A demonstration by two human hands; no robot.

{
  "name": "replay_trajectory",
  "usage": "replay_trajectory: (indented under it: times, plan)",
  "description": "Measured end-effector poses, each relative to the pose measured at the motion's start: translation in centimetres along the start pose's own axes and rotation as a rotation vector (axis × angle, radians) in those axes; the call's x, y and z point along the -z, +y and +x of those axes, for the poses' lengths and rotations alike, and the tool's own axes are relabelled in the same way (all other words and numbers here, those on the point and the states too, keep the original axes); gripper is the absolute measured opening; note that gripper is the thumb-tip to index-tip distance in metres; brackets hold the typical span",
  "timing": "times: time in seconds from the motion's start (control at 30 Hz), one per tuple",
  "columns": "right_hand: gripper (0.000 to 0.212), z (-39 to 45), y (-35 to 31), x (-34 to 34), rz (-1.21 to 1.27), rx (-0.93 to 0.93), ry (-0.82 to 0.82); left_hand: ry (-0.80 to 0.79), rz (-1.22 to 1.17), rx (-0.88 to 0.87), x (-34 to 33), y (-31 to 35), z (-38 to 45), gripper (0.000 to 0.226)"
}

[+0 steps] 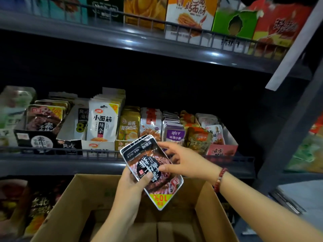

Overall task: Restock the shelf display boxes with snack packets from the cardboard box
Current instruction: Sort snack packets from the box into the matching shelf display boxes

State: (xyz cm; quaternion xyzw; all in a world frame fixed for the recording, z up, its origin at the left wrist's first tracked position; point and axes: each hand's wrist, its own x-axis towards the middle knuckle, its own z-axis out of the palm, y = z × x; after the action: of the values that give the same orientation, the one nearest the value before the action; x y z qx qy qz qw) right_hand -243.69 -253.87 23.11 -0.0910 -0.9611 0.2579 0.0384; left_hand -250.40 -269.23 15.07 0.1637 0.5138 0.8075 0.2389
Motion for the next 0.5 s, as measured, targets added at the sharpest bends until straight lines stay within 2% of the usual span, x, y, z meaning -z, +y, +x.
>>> replay_trajectory:
  times: [0.07,0.27,0.33,0.43,0.5]
  plan:
    - [0.075,0.4,-0.3,-0.8,0.03,0.018,0.025,0.007,-0.017,-0.007,0.0,0.2,0.0,0.032]
    - [0.072,0.9,-1.0,-0.3,0.082,0.031,-0.033,0.005,-0.057,0.094,1.6,2.4,0.0,0.029]
    - [0.068,1.2,-1.4,0.9,0.054,0.041,-0.1,-0.023,0.035,0.124,3.6,4.2,0.7,0.033]
    - [0.061,2.0,-2.7,2.1,0.04,0.061,-0.167,-0.232,0.268,0.196,5.6,7.0,1.2,0.048]
    - [0.056,2.9,-4.1,2.1,-0.024,0.104,-0.167,-0.264,0.382,0.202,6.0,7.8,1.3,0.042]
